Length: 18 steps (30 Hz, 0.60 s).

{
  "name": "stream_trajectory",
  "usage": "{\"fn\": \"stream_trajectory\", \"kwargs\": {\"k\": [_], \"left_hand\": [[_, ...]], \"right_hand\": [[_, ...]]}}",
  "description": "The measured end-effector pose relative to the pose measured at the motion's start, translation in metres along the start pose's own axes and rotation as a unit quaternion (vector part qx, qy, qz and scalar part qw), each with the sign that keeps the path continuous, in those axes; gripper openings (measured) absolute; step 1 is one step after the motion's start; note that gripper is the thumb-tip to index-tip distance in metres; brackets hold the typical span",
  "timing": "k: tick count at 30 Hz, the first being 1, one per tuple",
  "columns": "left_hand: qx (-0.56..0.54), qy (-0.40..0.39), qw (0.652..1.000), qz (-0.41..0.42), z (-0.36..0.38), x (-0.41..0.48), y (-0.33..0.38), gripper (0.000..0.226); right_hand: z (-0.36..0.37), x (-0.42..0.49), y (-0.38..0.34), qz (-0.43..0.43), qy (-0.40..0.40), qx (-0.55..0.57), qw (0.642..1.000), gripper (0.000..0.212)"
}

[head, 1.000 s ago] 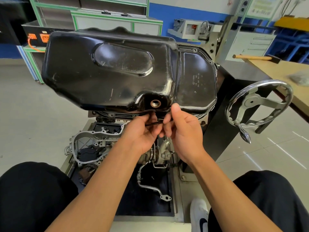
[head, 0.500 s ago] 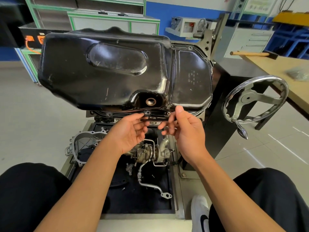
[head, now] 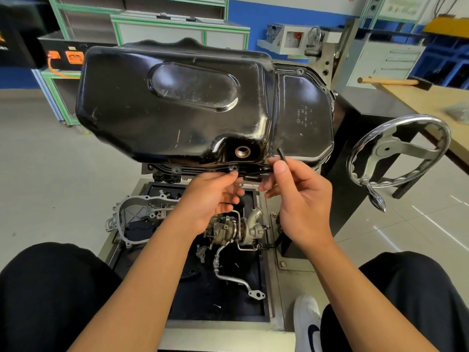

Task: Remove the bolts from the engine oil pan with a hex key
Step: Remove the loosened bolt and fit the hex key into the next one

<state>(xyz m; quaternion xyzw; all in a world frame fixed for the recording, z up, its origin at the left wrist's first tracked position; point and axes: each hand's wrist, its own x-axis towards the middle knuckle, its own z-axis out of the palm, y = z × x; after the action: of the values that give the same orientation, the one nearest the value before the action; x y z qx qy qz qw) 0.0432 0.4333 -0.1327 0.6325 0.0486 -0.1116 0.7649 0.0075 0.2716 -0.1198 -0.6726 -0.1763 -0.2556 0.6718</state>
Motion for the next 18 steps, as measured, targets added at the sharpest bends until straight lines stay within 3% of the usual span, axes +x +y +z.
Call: {"fn": "stream_trajectory", "kwargs": {"k": [3, 6, 11, 14, 18], "left_hand": [[0.120, 0.035, 0.990, 0.071, 0.005, -0.001, -0.004, 0.014], [0.159, 0.039, 0.980, 0.117, 0.006, -0.001, -0.008, 0.007], [0.236, -0.068, 0.950, 0.194, 0.011, -0.006, -0.006, 0.012], [0.252, -0.094, 0.947, 0.178, 0.010, -0.006, -0.013, 0.020], [0.231, -0.137, 0.959, 0.093, -0.001, 0.010, -0.048, 0.021]], "right_hand": [[-0.003, 0.001, 0.000, -0.024, 0.034, -0.022, 0.999, 0.020], [-0.005, 0.000, 0.004, -0.041, 0.015, -0.058, 0.997, 0.021], [-0.001, -0.010, 0.013, -0.043, -0.055, -0.106, 0.992, 0.025], [-0.001, -0.021, 0.027, -0.014, -0.070, -0.145, 0.987, 0.033], [-0.007, -0.039, 0.059, 0.031, -0.069, -0.184, 0.980, 0.033]]}}
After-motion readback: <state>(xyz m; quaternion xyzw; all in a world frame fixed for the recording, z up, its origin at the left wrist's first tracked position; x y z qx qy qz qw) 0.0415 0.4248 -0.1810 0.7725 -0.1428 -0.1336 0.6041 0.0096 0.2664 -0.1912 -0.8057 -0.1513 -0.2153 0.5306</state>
